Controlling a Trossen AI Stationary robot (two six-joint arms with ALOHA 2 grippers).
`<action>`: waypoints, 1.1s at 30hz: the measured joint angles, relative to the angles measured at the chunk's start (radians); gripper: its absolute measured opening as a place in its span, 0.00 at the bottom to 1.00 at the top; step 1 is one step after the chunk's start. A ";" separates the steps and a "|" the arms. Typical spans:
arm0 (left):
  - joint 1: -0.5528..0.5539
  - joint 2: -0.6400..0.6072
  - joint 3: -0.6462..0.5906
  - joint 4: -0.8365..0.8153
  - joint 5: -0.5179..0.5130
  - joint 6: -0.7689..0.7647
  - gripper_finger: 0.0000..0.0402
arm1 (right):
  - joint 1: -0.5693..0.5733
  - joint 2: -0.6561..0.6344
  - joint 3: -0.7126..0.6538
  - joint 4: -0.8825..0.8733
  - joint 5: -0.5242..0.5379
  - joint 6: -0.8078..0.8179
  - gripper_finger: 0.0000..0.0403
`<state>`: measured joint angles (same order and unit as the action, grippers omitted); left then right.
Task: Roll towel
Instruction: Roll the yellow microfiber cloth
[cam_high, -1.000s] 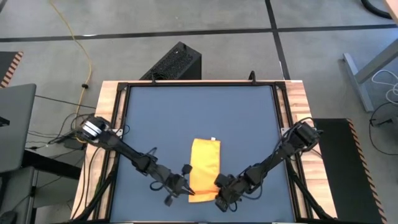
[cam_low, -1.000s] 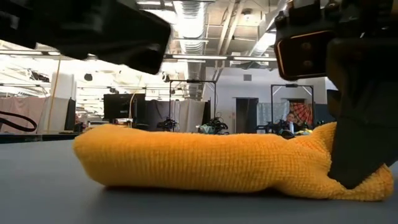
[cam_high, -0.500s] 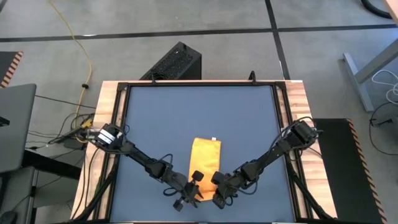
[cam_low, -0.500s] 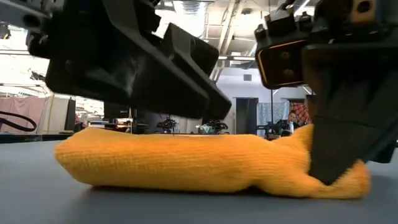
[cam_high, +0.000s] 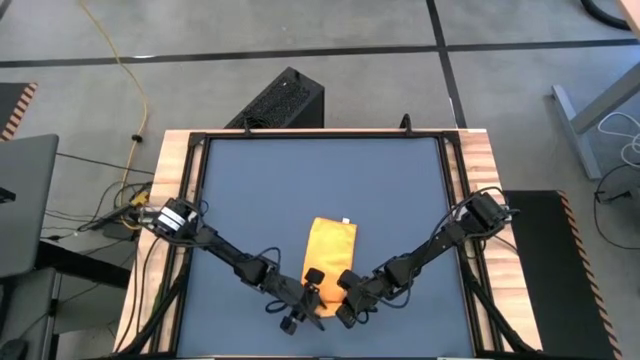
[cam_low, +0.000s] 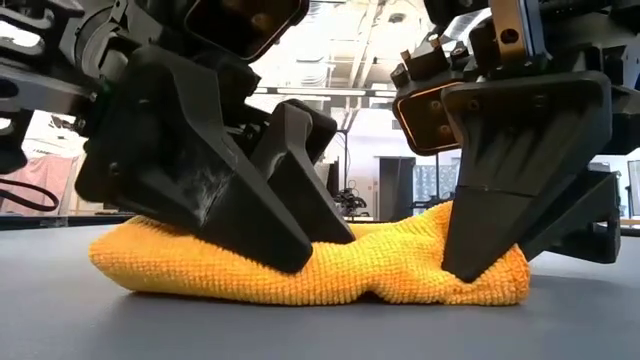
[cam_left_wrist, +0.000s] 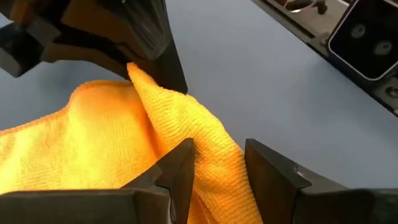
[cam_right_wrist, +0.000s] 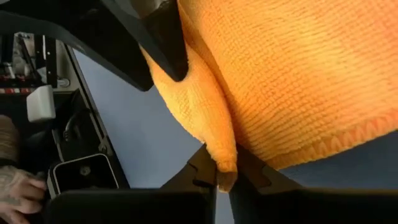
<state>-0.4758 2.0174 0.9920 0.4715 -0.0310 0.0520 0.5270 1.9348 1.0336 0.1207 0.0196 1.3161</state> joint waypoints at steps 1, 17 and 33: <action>0.003 0.000 0.000 -0.002 0.004 -0.001 0.33 | 0.000 0.000 0.000 0.000 0.001 0.000 0.15; 0.034 0.030 0.001 -0.006 0.097 -0.041 0.32 | -0.001 -0.018 0.002 -0.024 -0.134 -0.070 0.39; 0.034 0.031 0.000 -0.017 0.104 -0.038 0.32 | 0.062 -0.141 0.000 -0.171 0.036 -0.187 0.39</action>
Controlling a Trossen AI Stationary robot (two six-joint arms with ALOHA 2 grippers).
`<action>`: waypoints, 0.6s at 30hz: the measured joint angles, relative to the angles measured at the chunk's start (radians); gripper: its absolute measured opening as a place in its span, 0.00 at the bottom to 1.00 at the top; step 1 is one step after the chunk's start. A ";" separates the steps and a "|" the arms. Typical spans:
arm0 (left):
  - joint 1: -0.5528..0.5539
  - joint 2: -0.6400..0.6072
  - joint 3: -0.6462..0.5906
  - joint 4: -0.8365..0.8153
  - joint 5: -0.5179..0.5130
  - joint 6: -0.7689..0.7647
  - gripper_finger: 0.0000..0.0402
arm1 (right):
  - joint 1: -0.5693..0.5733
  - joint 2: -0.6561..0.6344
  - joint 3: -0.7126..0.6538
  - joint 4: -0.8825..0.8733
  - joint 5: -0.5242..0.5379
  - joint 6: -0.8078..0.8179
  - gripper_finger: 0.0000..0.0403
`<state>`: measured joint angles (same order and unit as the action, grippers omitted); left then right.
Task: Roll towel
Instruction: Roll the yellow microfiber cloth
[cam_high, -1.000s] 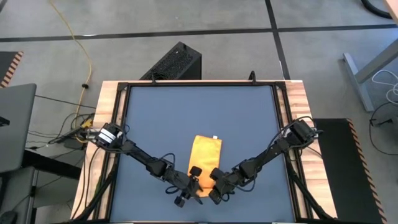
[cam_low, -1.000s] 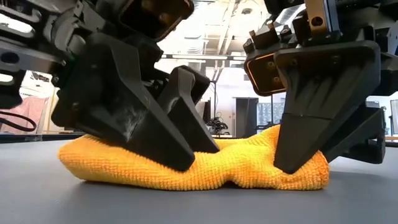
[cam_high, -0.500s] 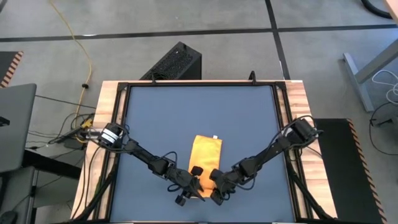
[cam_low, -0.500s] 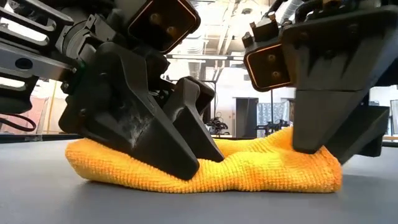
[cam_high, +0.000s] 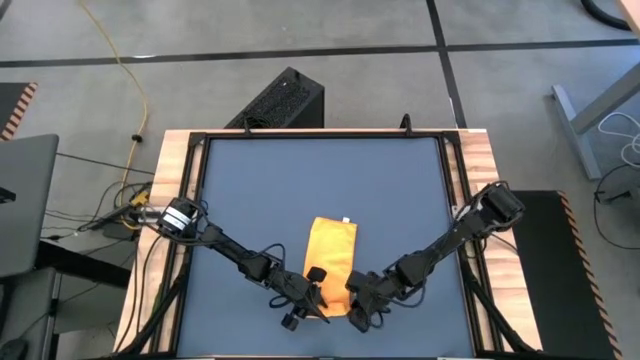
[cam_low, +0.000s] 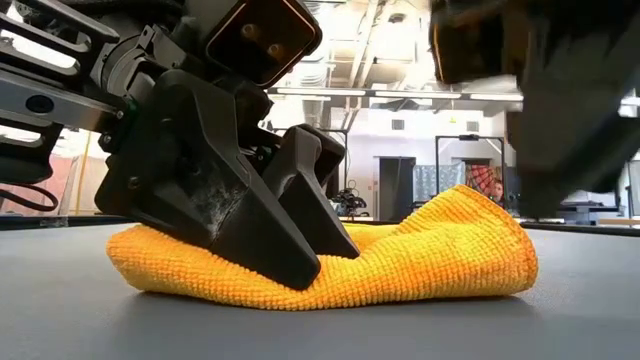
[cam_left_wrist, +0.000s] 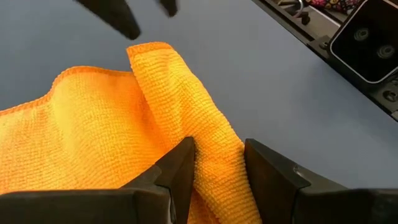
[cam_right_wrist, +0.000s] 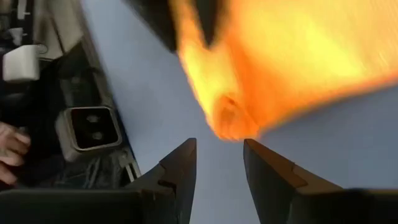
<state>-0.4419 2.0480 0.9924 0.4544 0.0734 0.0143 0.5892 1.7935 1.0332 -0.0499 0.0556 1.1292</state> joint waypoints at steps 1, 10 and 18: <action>0.001 0.000 0.000 0.003 0.000 0.003 0.32 | 0.013 -0.001 0.000 0.020 0.045 -0.045 0.39; 0.002 0.000 0.000 0.007 0.001 0.033 0.32 | 0.086 -0.002 0.007 0.064 0.360 -0.297 0.39; 0.003 0.000 0.010 0.006 0.006 0.085 0.32 | 0.073 0.029 0.034 0.167 0.307 -0.641 0.39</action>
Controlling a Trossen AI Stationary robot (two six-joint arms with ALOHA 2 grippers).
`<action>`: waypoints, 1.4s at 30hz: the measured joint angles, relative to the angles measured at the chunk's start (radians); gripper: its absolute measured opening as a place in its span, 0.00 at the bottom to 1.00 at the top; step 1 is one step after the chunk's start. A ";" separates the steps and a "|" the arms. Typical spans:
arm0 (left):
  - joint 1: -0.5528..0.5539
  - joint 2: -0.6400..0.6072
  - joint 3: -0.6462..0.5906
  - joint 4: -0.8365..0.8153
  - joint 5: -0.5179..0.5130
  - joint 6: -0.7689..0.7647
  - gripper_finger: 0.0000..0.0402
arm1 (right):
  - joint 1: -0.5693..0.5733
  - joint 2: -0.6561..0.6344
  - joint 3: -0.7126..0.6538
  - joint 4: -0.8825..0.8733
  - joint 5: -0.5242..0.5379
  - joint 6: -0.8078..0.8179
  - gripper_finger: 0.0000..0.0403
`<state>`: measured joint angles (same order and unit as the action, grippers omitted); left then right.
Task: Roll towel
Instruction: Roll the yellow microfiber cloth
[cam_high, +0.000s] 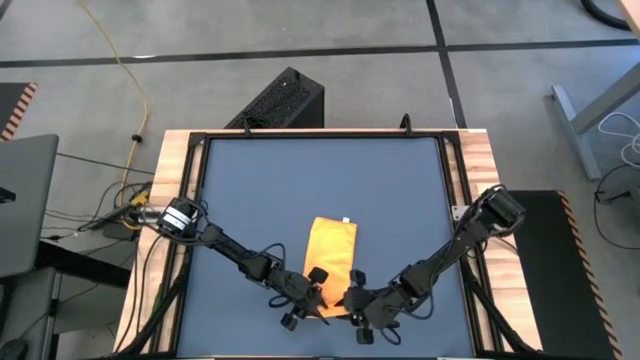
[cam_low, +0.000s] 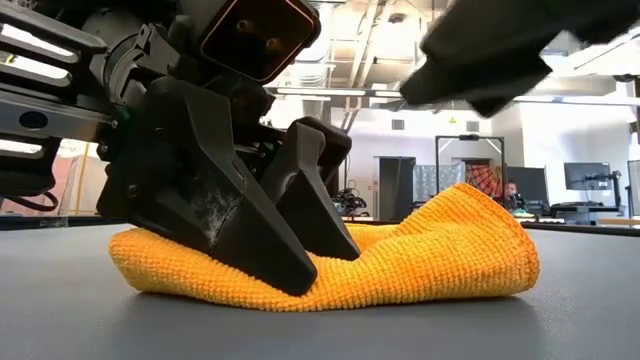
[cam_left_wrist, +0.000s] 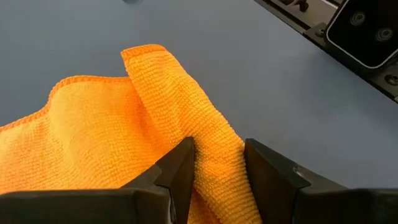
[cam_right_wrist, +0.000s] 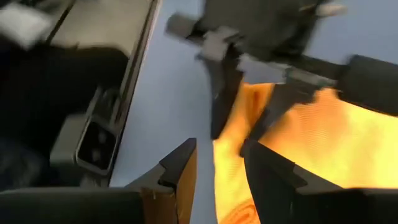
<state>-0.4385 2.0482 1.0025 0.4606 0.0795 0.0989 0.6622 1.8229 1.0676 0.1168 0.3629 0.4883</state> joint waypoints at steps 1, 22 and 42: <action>0.000 0.000 0.001 0.000 0.005 0.003 0.32 | -0.002 0.008 0.000 -0.007 -0.016 -0.036 0.39; 0.032 0.000 0.002 -0.021 0.052 0.009 0.32 | 0.003 0.065 0.038 -0.186 -0.017 -0.309 0.36; 0.035 -0.002 0.002 -0.033 0.078 0.003 0.32 | 0.031 0.172 0.046 -0.147 -0.016 -0.011 0.35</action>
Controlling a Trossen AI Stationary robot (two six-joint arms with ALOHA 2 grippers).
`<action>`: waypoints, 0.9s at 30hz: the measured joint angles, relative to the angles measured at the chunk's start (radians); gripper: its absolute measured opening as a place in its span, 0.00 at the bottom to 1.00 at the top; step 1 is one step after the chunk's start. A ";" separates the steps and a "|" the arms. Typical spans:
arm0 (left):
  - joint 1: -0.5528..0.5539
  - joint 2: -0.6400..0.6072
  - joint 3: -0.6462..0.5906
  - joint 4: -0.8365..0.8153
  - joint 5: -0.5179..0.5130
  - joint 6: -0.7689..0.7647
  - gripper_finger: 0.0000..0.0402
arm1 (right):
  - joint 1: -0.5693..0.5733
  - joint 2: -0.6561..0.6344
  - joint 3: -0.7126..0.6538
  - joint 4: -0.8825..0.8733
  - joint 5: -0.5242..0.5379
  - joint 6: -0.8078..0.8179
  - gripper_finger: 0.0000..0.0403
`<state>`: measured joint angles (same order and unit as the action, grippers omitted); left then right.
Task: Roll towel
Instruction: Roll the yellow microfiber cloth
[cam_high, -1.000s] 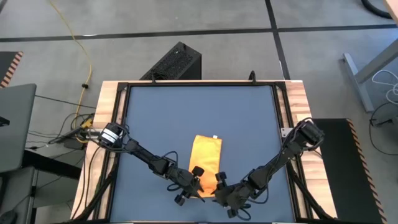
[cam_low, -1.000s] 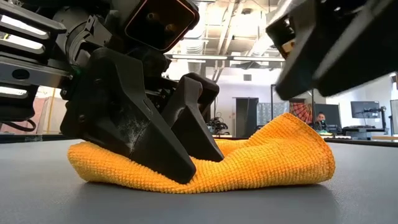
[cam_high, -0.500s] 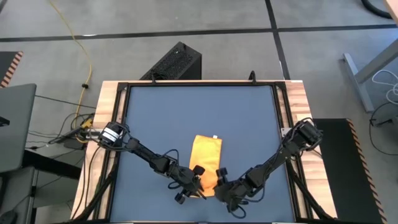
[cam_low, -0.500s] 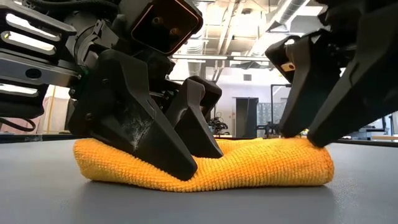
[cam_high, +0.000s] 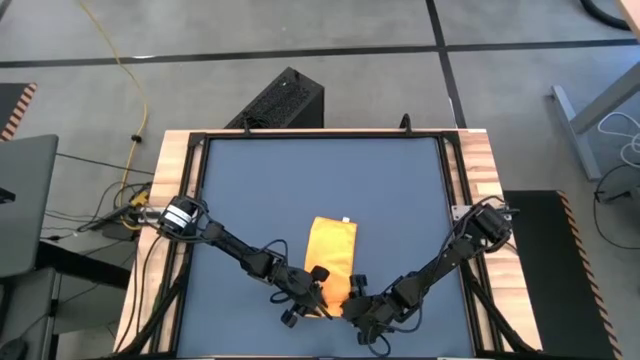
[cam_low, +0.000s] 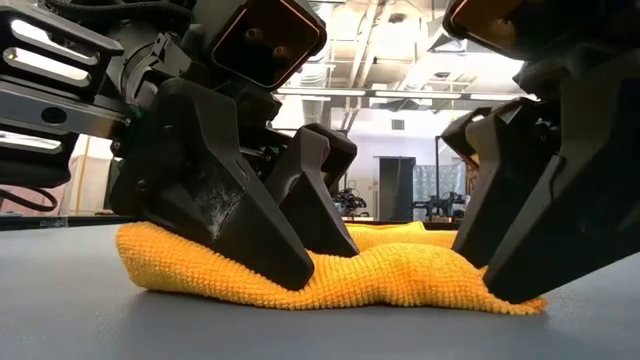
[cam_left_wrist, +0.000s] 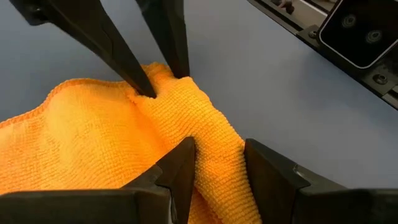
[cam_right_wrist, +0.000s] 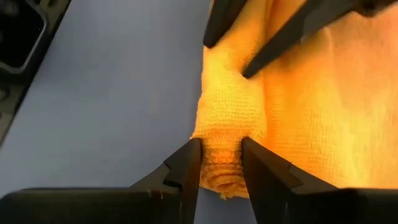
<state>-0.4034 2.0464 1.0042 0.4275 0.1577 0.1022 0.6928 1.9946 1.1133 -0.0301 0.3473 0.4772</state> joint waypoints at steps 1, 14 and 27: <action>0.001 0.000 0.000 -0.001 0.000 0.000 0.32 | 0.004 -0.004 0.000 -0.006 0.000 0.031 0.35; 0.011 -0.085 -0.002 -0.106 0.011 0.043 0.32 | 0.029 -0.005 -0.001 -0.023 -0.025 0.335 0.23; -0.054 -0.423 -0.135 -0.195 -0.213 0.043 0.26 | 0.028 -0.003 -0.004 -0.017 -0.045 0.418 0.07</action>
<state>-0.4571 1.6234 0.8696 0.2329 -0.0551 0.1455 0.7204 1.9915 1.1095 -0.0475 0.3023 0.8954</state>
